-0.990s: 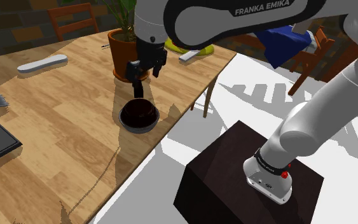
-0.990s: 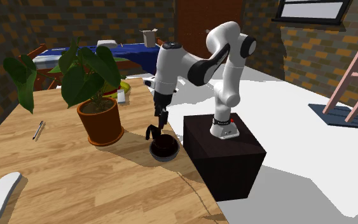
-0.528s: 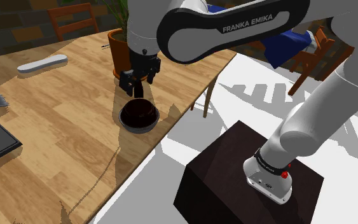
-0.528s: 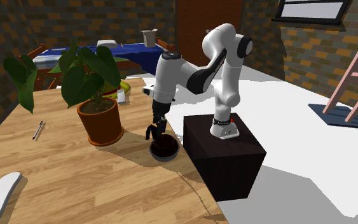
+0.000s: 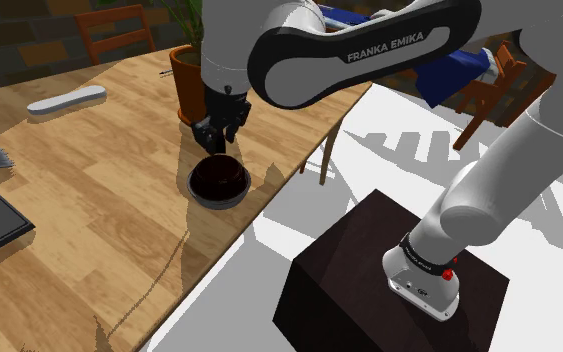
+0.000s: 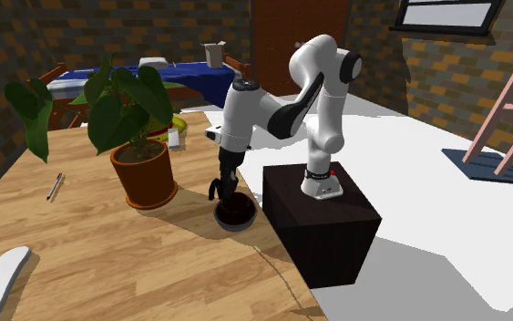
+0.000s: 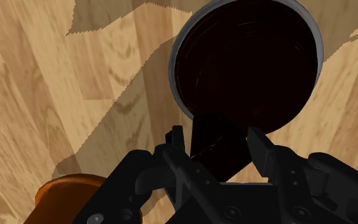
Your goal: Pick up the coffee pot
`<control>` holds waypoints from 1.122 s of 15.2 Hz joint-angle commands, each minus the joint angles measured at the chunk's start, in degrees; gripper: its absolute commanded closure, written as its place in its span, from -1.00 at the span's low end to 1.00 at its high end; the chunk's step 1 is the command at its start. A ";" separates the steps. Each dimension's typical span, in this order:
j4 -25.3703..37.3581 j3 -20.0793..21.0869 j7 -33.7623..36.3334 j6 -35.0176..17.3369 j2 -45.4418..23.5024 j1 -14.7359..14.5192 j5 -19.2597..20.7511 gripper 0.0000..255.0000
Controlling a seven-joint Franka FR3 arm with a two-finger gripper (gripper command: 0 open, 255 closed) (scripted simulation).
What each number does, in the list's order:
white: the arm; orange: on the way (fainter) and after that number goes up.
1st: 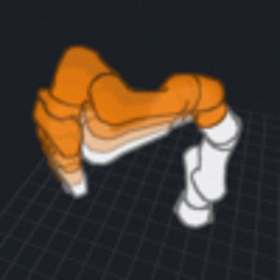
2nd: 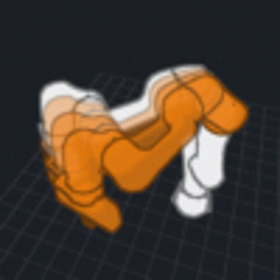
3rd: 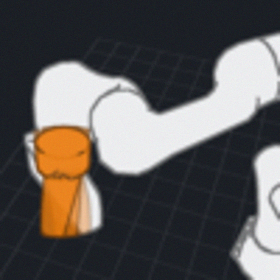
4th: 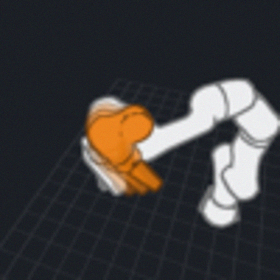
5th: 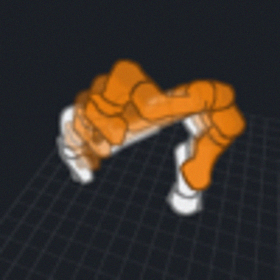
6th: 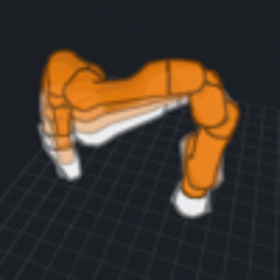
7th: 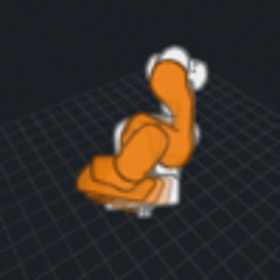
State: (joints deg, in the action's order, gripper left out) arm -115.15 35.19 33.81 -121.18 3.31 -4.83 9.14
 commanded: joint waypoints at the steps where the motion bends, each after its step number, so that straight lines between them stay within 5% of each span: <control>1: -0.13 0.01 0.00 -0.01 -0.05 0.00 -0.01 1.00; 17: 8.15 -0.23 -2.04 9.03 1.08 0.03 -1.44 1.00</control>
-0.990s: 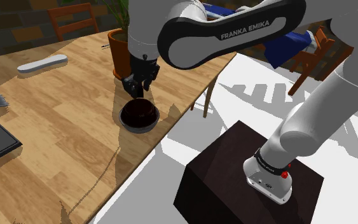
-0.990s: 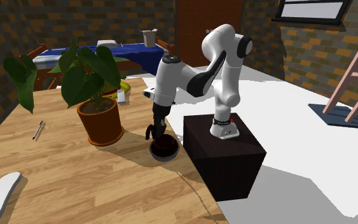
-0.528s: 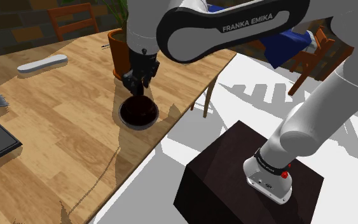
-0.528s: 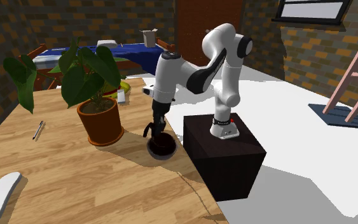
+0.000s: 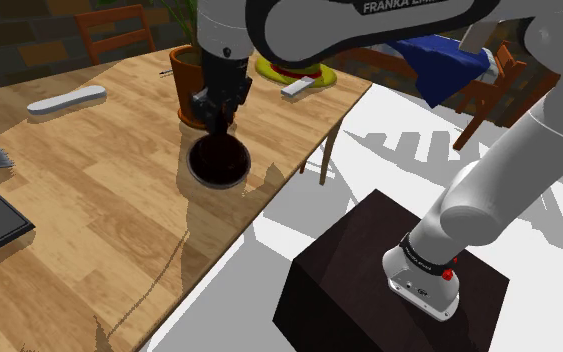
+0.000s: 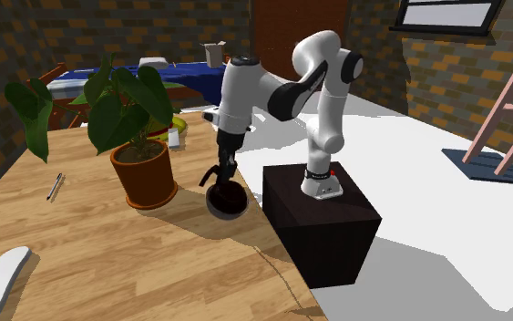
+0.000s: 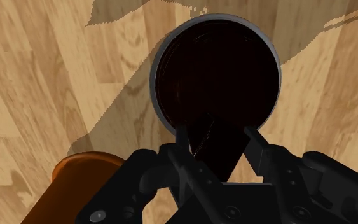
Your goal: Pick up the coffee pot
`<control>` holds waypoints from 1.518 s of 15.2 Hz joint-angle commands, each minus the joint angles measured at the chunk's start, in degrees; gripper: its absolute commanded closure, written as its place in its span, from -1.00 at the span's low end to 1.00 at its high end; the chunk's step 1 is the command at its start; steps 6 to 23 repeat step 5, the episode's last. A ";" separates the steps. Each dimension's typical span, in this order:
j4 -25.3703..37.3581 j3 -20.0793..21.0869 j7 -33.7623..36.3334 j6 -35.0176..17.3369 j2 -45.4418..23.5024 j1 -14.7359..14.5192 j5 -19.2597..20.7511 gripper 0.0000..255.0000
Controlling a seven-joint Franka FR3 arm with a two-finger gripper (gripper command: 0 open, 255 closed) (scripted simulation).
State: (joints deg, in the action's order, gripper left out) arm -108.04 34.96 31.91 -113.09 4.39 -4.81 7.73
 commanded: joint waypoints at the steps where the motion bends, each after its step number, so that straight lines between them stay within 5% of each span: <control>1: 1.79 -0.01 -0.27 1.70 0.02 0.01 -0.08 1.00; 23: 3.45 -0.02 -0.51 3.33 0.01 0.01 -0.16 1.00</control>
